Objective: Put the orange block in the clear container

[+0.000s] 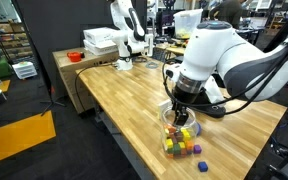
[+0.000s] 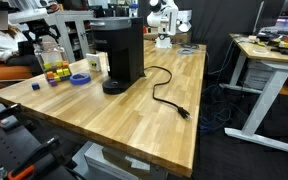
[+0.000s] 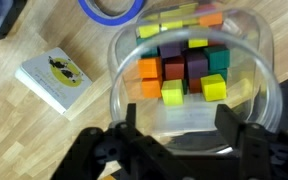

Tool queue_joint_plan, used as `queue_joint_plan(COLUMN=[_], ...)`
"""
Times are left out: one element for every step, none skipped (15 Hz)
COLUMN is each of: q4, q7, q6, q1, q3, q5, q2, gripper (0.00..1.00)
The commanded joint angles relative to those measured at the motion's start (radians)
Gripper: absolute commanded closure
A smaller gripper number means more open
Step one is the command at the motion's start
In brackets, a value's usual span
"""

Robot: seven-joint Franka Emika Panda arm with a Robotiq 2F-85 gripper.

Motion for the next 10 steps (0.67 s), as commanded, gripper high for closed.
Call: queue_joint_plan(q4=[-0.013, -0.017, -0.02, -0.023, -0.027, -0.031, -0.035, -0.038, -0.042, -0.048], q7=[-0.025, -0.022, -0.02, -0.017, -0.015, -0.012, -0.008, -0.004, -0.003, 0.0], q6=[0.011, 0.014, 0.018, 0.019, 0.02, 0.021, 0.021, 0.02, 0.02, 0.018], q1=[-0.003, -0.003, -0.003, -0.003, -0.003, -0.002, -0.001, 0.0, -0.001, -0.002], q3=[0.0, -0.002, -0.003, -0.004, -0.005, -0.006, -0.007, -0.008, -0.008, -0.007], q5=[0.031, 0.031, 0.032, 0.031, 0.03, 0.028, 0.025, 0.023, 0.024, 0.025], q2=[-0.011, -0.016, -0.023, -0.027, -0.032, -0.039, -0.045, -0.051, -0.059, -0.066], gripper=[0.48, 0.56, 0.62, 0.7, 0.76, 0.84, 0.9, 0.98, 0.99, 1.0])
